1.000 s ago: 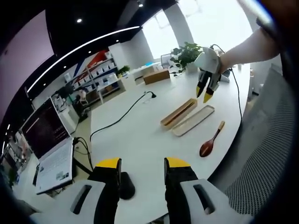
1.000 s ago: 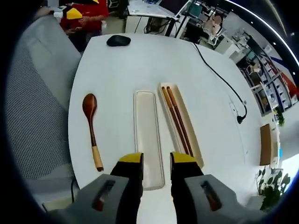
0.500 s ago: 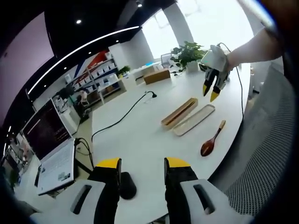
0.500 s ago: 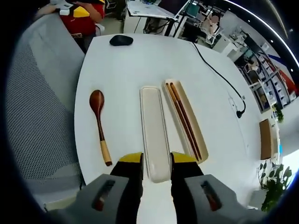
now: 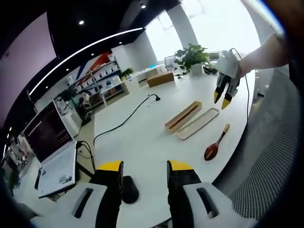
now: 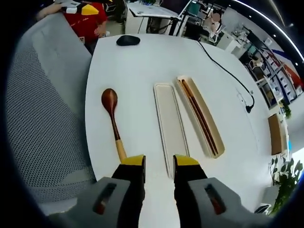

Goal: Arrange the utensils inside the cutlery case until each visible utensil rests in its matching compartment.

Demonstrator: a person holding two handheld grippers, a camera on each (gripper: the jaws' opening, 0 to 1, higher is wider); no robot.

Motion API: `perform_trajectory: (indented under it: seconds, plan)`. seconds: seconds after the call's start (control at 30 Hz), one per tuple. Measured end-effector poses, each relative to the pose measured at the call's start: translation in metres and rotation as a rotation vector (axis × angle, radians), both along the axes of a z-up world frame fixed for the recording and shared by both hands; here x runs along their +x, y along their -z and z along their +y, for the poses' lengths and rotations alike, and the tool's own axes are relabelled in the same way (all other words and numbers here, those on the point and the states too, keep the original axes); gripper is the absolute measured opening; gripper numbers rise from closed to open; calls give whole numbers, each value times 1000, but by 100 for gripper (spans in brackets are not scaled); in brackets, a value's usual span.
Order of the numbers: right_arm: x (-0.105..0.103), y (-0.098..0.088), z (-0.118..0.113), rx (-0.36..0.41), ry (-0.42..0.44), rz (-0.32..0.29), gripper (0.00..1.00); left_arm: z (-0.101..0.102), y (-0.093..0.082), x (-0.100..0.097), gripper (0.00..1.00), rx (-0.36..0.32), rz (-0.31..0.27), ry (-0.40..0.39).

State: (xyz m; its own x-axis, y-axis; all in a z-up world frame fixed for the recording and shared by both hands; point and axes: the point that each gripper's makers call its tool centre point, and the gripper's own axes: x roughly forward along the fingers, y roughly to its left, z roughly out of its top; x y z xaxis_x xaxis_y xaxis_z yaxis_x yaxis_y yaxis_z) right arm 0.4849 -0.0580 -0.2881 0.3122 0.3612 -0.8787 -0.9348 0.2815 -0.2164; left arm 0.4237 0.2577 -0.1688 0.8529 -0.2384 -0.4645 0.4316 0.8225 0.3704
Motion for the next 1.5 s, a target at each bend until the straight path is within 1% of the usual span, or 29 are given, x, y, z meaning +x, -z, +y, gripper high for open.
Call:
perform_trajectory:
  seconds: [0.37, 0.6, 1.0, 1.5]
  plan:
    - [-18, 11, -2, 7, 1, 43, 22, -1, 0, 2, 37, -1, 0, 3]
    - [-27, 16, 0, 12, -7, 62, 23, -1, -1, 3, 37, -2, 2, 0]
    - [-42, 28, 8, 22, -26, 104, 24, -2, 1, 2, 37, 4, 9, 3]
    - [-51, 46, 32, -19, -129, 163, 22, -2, 0, 1, 37, 3, 8, 3]
